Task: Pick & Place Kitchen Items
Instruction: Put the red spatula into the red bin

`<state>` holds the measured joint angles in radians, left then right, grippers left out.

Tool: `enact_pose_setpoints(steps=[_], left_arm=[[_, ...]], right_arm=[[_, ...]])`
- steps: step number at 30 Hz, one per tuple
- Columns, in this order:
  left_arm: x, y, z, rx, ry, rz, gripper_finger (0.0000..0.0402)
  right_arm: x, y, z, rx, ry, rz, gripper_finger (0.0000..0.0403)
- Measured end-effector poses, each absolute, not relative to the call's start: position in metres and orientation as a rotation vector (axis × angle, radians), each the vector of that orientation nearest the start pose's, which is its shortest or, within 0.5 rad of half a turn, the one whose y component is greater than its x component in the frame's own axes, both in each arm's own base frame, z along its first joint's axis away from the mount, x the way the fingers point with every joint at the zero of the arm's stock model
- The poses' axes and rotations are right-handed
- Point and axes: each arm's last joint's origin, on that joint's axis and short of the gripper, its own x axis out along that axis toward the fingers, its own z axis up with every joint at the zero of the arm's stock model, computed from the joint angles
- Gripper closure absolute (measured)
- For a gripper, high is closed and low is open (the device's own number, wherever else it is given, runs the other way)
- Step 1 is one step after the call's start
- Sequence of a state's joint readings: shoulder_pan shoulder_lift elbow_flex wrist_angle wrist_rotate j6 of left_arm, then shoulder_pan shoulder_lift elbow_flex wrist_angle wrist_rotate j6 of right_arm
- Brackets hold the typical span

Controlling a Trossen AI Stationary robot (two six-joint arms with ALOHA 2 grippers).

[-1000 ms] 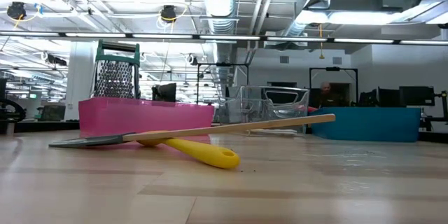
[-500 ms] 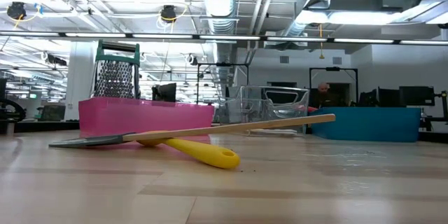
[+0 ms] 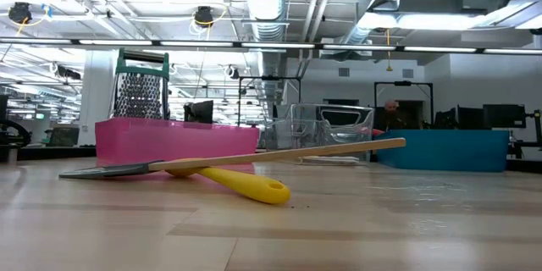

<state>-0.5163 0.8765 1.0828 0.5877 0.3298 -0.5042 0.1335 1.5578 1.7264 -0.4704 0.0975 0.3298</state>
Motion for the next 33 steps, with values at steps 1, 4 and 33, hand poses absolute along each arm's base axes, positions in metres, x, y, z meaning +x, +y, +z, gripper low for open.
enact_pose_setpoints(steps=[1,4,33], left_arm=[[0.121,-0.079,0.484,-0.523,-0.6,-0.988,0.035],[0.117,-0.073,0.485,-0.519,-0.611,-0.988,0.035],[0.175,0.011,0.423,0.13,-0.011,0.909,0.035]], right_arm=[[0.338,0.039,0.439,0.297,0.304,-0.01,0.017],[0.339,0.03,0.439,0.306,0.306,-0.005,0.017],[0.339,-0.001,0.436,0.342,0.325,-0.099,0.017]])
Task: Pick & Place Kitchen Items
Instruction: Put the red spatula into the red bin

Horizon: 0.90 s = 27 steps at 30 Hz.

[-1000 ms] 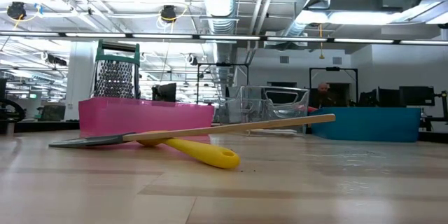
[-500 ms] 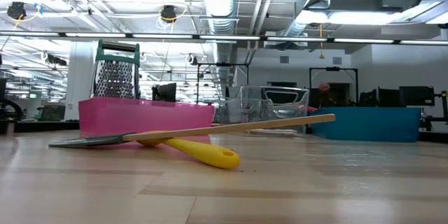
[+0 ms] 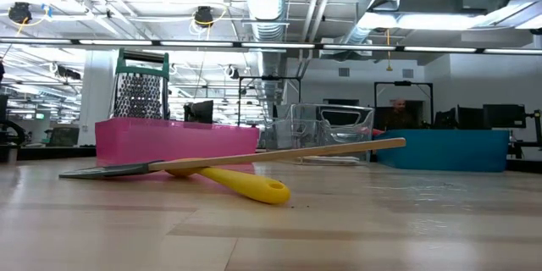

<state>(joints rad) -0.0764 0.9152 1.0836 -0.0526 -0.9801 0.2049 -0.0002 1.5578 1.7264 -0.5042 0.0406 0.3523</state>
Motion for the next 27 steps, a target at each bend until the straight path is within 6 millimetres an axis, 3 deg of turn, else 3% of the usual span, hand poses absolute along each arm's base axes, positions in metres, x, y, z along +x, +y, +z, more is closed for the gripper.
enact_pose_setpoints(steps=[4,7,11,15,21,27], left_arm=[[0.198,0.008,0.398,0.128,0.132,0.876,0.035],[0.208,0.011,0.381,0.009,0.195,0.824,0.035],[0.204,0.024,0.364,-0.234,0.286,0.781,0.0352],[0.2,0.039,0.345,-0.369,0.475,0.758,0.0353],[0.209,0.058,0.318,-0.407,0.702,0.792,0.035],[0.215,0.073,0.293,-0.547,0.929,0.713,0.0351]], right_arm=[[0.339,-0.001,0.434,0.341,0.345,-0.102,0.017],[0.338,0.001,0.433,0.339,0.357,-0.099,0.017],[0.337,0.002,0.431,0.338,0.381,-0.1,0.017],[0.337,0.003,0.43,0.335,0.394,-0.098,0.017],[0.337,0.003,0.429,0.333,0.4,-0.098,0.017],[0.337,0.003,0.429,0.325,0.4,-0.097,0.017]])
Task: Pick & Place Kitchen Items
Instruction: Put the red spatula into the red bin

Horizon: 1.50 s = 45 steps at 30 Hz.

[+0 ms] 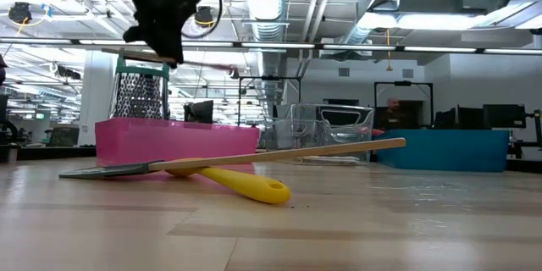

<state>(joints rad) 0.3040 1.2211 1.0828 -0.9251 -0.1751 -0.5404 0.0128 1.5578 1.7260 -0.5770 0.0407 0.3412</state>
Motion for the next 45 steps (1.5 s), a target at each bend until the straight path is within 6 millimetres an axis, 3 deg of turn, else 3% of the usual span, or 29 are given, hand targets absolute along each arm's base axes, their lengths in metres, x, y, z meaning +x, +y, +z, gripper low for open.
enact_pose_setpoints(steps=[12,17,28,37,45], left_arm=[[0.205,0.067,0.251,-0.619,1.136,0.621,0.035],[0.198,0.074,0.236,-0.624,1.172,0.647,0.0347],[0.192,0.094,0.228,-0.685,1.189,0.657,0.0349],[0.203,0.102,0.207,-0.683,1.289,0.613,0.0348],[0.207,0.104,0.207,-0.677,1.254,0.615,0.0348]], right_arm=[[0.337,0.003,0.429,0.314,0.4,-0.095,0.017],[0.337,0.003,0.429,0.3,0.401,-0.091,0.017],[0.336,0.003,0.427,0.288,0.421,-0.092,0.017],[0.335,0.003,0.425,0.287,0.446,-0.096,0.017],[0.335,0.003,0.425,0.289,0.445,-0.098,0.017]])
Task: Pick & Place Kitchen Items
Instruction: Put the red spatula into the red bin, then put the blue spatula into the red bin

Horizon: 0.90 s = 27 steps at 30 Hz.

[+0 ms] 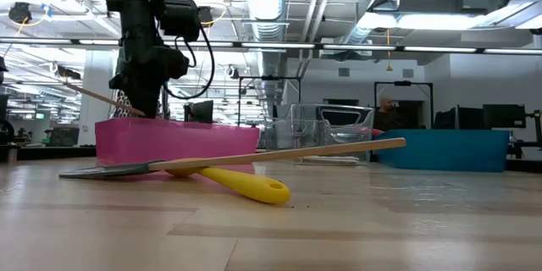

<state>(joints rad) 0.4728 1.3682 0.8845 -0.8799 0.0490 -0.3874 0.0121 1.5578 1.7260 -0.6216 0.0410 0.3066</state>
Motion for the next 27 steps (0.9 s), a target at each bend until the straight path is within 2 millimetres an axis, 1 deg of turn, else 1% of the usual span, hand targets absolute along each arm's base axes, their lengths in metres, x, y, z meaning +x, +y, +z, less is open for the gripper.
enact_pose_setpoints(steps=[4,10,13,17,22,27], left_arm=[[0.2088,0.1051,0.2027,-0.682,1.271,0.614,0.0339],[0.2106,0.1063,0.2028,-0.662,1.254,0.611,0.0328],[0.2096,0.1067,0.2053,-0.635,1.24,0.629,0.0324],[0.2095,0.1071,0.2063,-0.558,1.25,0.586,0.0312],[0.2099,0.1074,0.2063,-0.516,1.257,0.56,0.0278],[0.2094,0.1068,0.2094,-0.518,1.236,0.549,0.0238]], right_arm=[[0.335,0.003,0.4253,0.29,0.445,-0.097,0.017],[0.335,0.003,0.4254,0.29,0.444,-0.097,0.017],[0.3351,0.003,0.4256,0.29,0.442,-0.097,0.017],[0.3351,0.003,0.4256,0.29,0.442,-0.097,0.017],[0.335,0.003,0.4254,0.29,0.444,-0.097,0.017],[0.3346,0.003,0.4246,0.289,0.454,-0.099,0.017]])
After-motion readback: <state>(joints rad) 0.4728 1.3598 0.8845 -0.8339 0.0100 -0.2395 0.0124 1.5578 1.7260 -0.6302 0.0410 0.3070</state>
